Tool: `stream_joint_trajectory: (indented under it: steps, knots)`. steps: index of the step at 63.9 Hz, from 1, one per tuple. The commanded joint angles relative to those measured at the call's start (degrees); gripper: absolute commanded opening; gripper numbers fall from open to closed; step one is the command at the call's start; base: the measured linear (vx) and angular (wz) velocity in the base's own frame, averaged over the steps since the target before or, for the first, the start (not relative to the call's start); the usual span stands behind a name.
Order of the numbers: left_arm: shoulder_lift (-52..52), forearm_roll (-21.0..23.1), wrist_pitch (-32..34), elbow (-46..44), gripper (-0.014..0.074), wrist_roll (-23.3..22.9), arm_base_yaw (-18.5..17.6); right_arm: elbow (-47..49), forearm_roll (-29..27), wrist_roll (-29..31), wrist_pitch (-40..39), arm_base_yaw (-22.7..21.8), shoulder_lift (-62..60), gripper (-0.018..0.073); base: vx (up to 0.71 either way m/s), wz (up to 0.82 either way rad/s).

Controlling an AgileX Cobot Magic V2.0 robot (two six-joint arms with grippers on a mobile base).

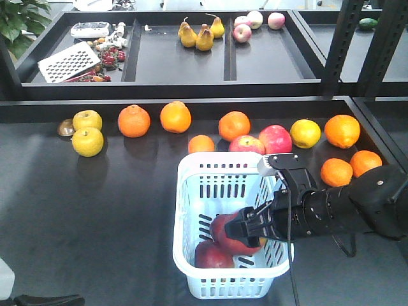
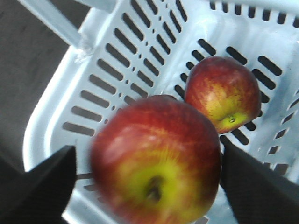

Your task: Pick three apples into basket with both arms

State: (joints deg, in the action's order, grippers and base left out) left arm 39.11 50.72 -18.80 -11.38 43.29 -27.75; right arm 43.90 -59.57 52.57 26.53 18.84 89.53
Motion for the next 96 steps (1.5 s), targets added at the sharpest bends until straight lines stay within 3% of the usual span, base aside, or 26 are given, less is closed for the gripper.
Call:
stream_joint_trajectory:
  steps: [1,13,21,27,43,57,65,75,82,96]
  knots:
    - [-0.14,1.65,2.08,-1.44,-0.0006,-0.24,-0.12,1.60,-2.05,0.62,-0.83,0.09,-1.76,0.0695,0.00,0.00]
    - [-0.14,1.65,2.02,-1.44,-0.0006,-0.24,-0.12,1.60,-2.13,0.62,-0.72,0.09,-1.76,0.0671,0.00,0.00]
    - [-0.14,1.65,2.02,-1.44,-0.0006,-0.24,-0.12,1.60,-2.13,0.62,0.61,0.09,-2.32,0.0592,0.00,0.00]
    - [-0.14,1.65,2.02,-1.44,-0.0006,-0.24,-0.12,1.60,-1.95,1.08,2.93,0.03,-3.71,0.0478,0.00,0.00]
    - [-0.14,1.65,2.02,-1.44,-0.0006,-0.24,-0.12,1.60,-1.29,5.60,9.35,0.03,-11.82,-0.0017,0.00,0.00]
    - [-0.14,1.65,2.02,-1.44,-0.0006,-0.24,-0.12,1.60,4.77,5.46,14.60,0.03,-22.13,-0.0005,0.00,0.00]
    - [-0.14,1.65,2.02,-1.44,-0.0006,-0.24,-0.12,-0.49,9.32,3.65,13.13,0.03,-28.45,-0.0004,0.00,0.00]
    - [-0.14,1.65,2.02,-1.44,-0.0006,-0.24,-0.12,-11.58,10.31,2.59,5.66,0.03,-37.36,-0.0004,0.00,0.00]
    - [-0.14,1.65,2.02,-1.44,-0.0006,-0.24,-0.12,-21.20,10.25,0.91,-3.84,0.03,-44.56,-0.0004,0.00,0.00]
    - [-0.14,1.65,2.82,-1.44,-0.0006,-0.24,-0.12,-32.96,8.33,-6.02,-17.62,-0.02,-55.34,-0.0004,0.00,0.00]
